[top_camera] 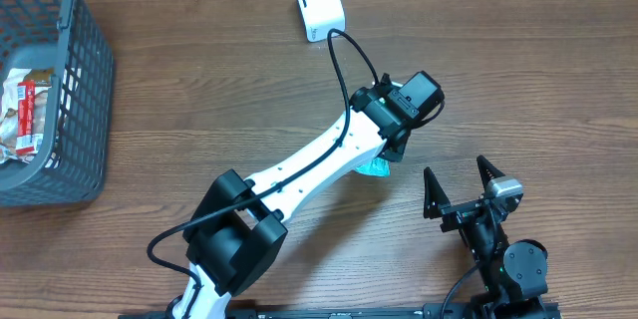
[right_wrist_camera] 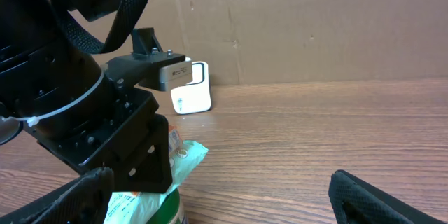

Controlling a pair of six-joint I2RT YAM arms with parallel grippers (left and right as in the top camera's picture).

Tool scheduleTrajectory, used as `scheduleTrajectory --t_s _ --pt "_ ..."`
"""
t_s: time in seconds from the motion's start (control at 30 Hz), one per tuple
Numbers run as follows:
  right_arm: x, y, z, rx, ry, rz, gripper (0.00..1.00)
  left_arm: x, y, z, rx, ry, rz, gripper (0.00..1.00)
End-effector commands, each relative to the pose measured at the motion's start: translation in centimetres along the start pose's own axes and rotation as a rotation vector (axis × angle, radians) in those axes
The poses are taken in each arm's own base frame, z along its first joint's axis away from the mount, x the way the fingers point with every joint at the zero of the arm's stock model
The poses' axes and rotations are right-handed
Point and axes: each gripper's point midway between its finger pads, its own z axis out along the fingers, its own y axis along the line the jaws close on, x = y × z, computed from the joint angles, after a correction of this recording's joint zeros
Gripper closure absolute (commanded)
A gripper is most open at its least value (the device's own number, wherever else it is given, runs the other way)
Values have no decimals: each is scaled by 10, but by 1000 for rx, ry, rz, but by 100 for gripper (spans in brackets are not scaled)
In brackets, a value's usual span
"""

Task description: Scan the item barcode

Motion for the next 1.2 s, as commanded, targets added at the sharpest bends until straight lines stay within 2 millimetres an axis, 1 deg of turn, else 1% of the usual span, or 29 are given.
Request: scheduleTrajectory --t_s 0.0,0.27,0.33,0.43,0.6,0.67,0.73,0.9,1.03,1.17 --pt "1 -1 0 2 -5 0 0 -8 10 -11 8 -23 -42 55" --pt "1 -1 0 2 -5 0 0 -22 20 -46 44 -98 -77 53" --pt "1 -1 0 2 -5 0 0 -26 28 -54 46 -111 -95 53" --pt "1 -1 0 2 -5 0 0 -27 44 -59 32 -104 -120 52" --pt "1 -1 0 2 -5 0 0 -15 77 -52 -31 -25 -159 51" --pt "1 -1 0 2 -5 0 0 -9 87 -47 -55 1 -190 51" --pt "1 -1 0 2 -5 0 0 -3 92 -41 -69 22 -214 51" --pt "1 -1 0 2 -5 0 0 18 98 -18 -99 75 -234 48" --pt "1 -1 0 2 -5 0 0 29 98 -1 -99 91 -236 45" --pt "1 -1 0 2 -5 0 0 39 99 9 -106 108 -254 41"
